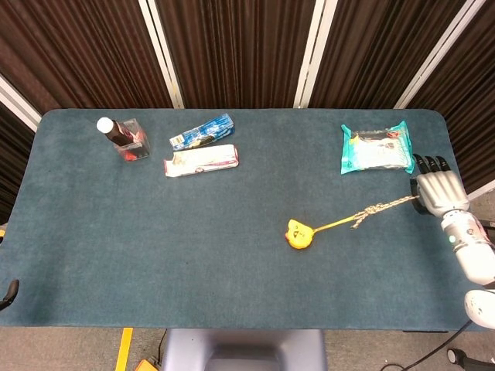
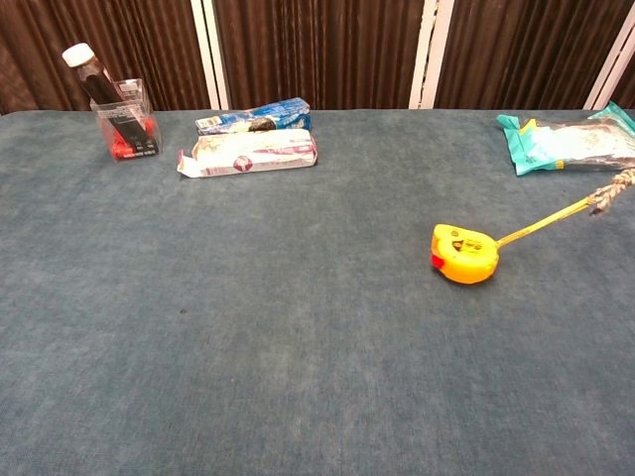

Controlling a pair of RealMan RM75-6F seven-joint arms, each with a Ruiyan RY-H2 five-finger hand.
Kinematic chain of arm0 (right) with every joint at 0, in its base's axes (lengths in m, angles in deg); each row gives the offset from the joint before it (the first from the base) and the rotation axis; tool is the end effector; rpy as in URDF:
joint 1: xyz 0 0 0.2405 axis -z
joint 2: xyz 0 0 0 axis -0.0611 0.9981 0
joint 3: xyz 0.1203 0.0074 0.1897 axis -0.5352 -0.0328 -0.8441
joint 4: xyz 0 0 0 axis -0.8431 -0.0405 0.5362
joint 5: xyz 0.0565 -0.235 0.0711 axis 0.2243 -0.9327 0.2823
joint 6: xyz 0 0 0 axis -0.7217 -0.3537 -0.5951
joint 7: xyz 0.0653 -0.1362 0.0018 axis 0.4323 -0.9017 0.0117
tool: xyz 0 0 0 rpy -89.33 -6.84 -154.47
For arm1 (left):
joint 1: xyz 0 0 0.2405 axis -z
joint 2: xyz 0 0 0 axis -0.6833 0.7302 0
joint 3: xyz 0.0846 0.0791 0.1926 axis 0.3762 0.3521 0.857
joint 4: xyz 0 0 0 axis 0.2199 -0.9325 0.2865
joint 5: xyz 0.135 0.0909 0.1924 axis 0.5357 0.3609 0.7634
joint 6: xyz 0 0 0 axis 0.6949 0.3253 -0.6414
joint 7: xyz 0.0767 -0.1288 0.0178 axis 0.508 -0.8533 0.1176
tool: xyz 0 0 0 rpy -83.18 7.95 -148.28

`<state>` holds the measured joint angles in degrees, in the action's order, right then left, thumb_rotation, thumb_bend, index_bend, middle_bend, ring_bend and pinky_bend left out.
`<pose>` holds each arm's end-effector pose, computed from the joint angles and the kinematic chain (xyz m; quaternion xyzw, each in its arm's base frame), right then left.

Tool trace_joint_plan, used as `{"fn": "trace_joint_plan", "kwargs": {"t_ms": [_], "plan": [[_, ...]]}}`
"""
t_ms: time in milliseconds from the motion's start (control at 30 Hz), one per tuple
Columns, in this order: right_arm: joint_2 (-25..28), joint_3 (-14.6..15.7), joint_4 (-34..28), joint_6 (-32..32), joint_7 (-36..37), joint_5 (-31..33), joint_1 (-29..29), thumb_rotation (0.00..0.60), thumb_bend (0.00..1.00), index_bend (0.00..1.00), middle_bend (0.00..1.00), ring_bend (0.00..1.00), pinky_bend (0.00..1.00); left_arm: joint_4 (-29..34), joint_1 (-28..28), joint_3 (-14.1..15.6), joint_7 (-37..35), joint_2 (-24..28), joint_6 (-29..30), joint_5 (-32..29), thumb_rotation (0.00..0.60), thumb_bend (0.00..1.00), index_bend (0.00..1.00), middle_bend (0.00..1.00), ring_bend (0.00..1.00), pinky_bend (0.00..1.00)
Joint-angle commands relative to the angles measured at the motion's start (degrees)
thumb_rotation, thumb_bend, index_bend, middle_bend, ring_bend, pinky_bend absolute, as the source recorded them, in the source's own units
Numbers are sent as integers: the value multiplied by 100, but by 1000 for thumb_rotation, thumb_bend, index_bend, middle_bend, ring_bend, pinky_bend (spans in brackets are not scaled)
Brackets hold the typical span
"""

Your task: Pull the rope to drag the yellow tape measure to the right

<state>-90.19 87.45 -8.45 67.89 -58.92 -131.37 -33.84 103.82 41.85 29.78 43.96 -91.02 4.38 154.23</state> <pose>-0.3090 -0.3712 0.1444 0.6975 -0.3437 0.1720 0.6048 -0.3194 0.1600 0.1479 -0.5546 -0.3576 -0.3590 0.6601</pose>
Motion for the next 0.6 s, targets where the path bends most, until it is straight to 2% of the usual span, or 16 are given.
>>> {"fn": "trace_joint_plan", "kwargs": {"t_ms": [33, 267, 333, 433, 467, 567, 600], "plan": [[-72, -18, 142, -10, -23, -22, 53, 600, 530, 766, 107, 23, 0, 1, -2, -1, 7, -3, 10, -1, 600, 371, 82, 0, 0, 132], [-124, -113, 197, -3, -65, 14, 115, 600, 531, 762, 107, 23, 0, -2, 2, -8, 0, 0, -2, -30, 600, 371, 82, 0, 0, 133], [-82, -165, 83, -76, 53, 28, 125, 600, 524, 700, 108, 23, 0, -3, 7, -8, 4, -5, -1, -23, 600, 370, 82, 0, 0, 133], [57, -286, -189, -304, 338, 176, 115, 600, 394, 426, 102, 20, 0, 21, 2, -5, 12, 6, 6, -23, 600, 370, 83, 0, 0, 133], [82, -320, -243, -310, 386, 190, 117, 600, 309, 308, 93, 14, 0, 25, 1, -5, 12, 8, 9, -24, 600, 370, 82, 0, 0, 133], [135, -381, -414, -264, 421, 200, 137, 600, 160, 108, 63, 1, 0, 16, 3, -11, -7, 10, 1, -43, 600, 370, 82, 0, 0, 133], [162, -401, -496, -254, 444, 210, 146, 600, 141, 72, 55, 0, 0, 9, 2, -12, -14, 11, 0, -48, 600, 370, 82, 0, 0, 133]]}}
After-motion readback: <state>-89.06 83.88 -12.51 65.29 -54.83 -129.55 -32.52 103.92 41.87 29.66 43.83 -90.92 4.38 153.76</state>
